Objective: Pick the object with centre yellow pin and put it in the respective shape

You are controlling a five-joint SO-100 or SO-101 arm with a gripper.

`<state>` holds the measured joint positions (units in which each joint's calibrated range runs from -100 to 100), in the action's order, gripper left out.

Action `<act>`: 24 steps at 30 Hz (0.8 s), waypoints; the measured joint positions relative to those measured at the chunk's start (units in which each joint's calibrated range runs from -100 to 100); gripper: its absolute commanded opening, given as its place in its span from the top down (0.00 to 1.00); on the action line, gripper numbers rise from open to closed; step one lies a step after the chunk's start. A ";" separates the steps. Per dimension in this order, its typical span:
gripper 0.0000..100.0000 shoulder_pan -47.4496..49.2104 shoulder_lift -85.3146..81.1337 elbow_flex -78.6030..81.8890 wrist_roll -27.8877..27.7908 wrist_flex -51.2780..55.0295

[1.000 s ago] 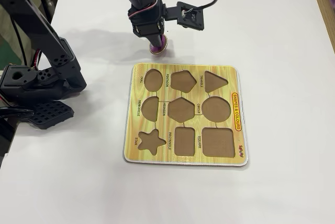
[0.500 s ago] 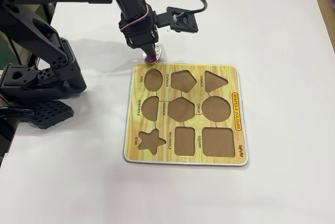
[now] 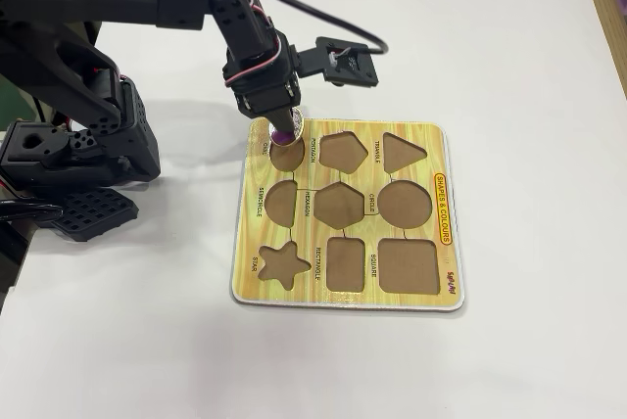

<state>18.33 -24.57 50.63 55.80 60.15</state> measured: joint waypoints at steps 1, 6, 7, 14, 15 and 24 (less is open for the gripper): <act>0.99 -0.75 0.00 0.00 0.05 0.00; 0.99 -3.84 0.00 0.00 -1.40 0.00; 0.99 -4.12 0.00 0.00 -1.40 0.00; 0.99 -4.68 4.55 0.00 -1.72 0.00; 0.99 -4.68 4.98 0.00 -1.61 0.00; 0.99 -4.58 6.36 0.00 -1.72 0.00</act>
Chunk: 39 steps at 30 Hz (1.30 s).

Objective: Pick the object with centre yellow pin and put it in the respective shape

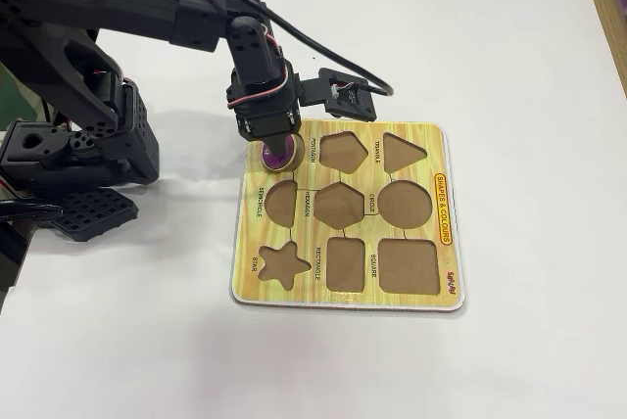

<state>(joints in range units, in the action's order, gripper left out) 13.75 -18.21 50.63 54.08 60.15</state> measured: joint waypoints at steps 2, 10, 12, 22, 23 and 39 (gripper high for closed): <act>0.99 0.00 0.00 0.00 0.00 0.00; 0.99 0.00 0.00 -0.27 0.00 -1.29; 0.99 0.00 0.00 -0.27 0.00 -2.31; 0.99 1.59 2.58 -0.27 0.00 -3.17; 0.99 1.59 2.58 -0.27 0.00 -3.17; 0.88 1.59 2.58 -0.27 0.00 -3.17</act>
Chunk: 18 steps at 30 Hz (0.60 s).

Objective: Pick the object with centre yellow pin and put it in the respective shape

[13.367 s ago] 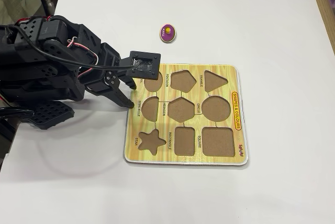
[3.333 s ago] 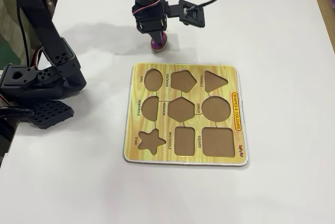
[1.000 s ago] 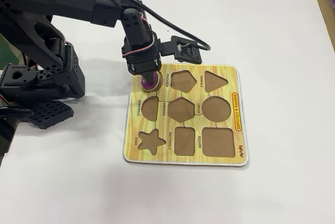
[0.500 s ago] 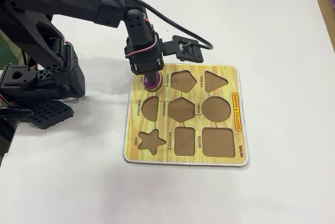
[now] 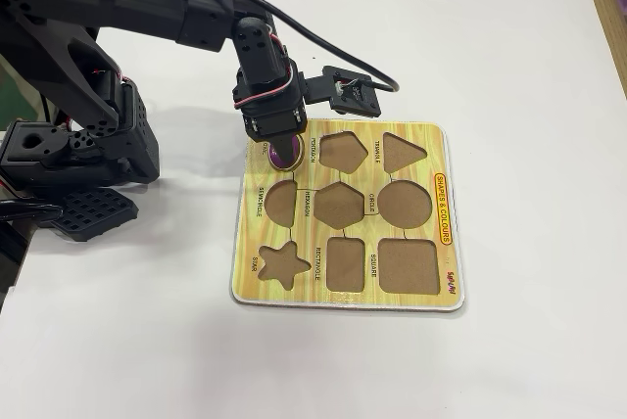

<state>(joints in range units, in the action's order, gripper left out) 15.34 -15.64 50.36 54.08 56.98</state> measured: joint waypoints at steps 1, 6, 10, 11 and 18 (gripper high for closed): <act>0.88 0.00 0.00 0.00 0.00 0.00; 0.88 0.00 0.00 0.00 0.00 -2.91; 0.88 0.00 0.00 0.00 -0.05 -3.68; 0.88 0.00 0.00 0.00 -0.05 -3.68; 0.88 0.00 -7.22 0.09 0.42 -3.86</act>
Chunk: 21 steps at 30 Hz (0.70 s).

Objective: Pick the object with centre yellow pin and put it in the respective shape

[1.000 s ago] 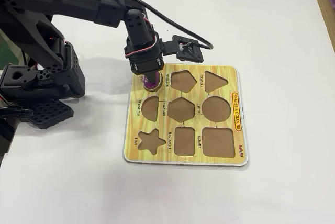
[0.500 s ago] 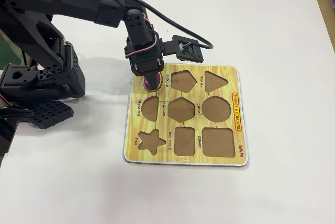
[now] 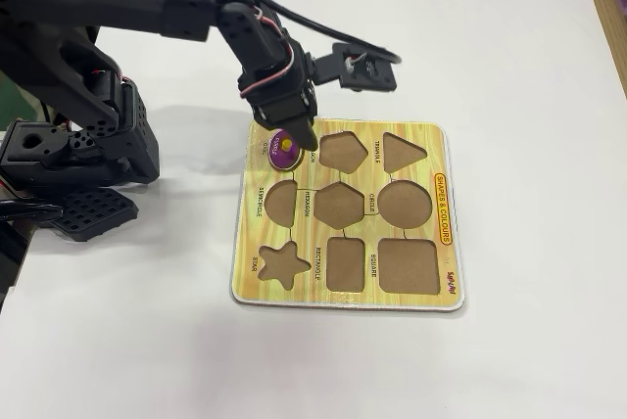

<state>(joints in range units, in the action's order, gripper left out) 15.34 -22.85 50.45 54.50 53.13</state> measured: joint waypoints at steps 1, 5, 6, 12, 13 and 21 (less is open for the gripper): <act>0.88 0.00 -1.29 0.63 0.00 0.00; 0.88 -0.19 -7.22 4.59 0.26 0.00; 0.88 -0.19 -8.85 5.76 0.26 0.00; 0.88 -0.56 -20.96 12.59 0.83 0.00; 0.88 -0.56 -22.85 13.76 1.82 0.00; 0.88 -0.75 -36.86 23.02 7.49 0.00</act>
<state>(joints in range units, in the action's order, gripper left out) 14.59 -59.71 73.47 61.99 53.13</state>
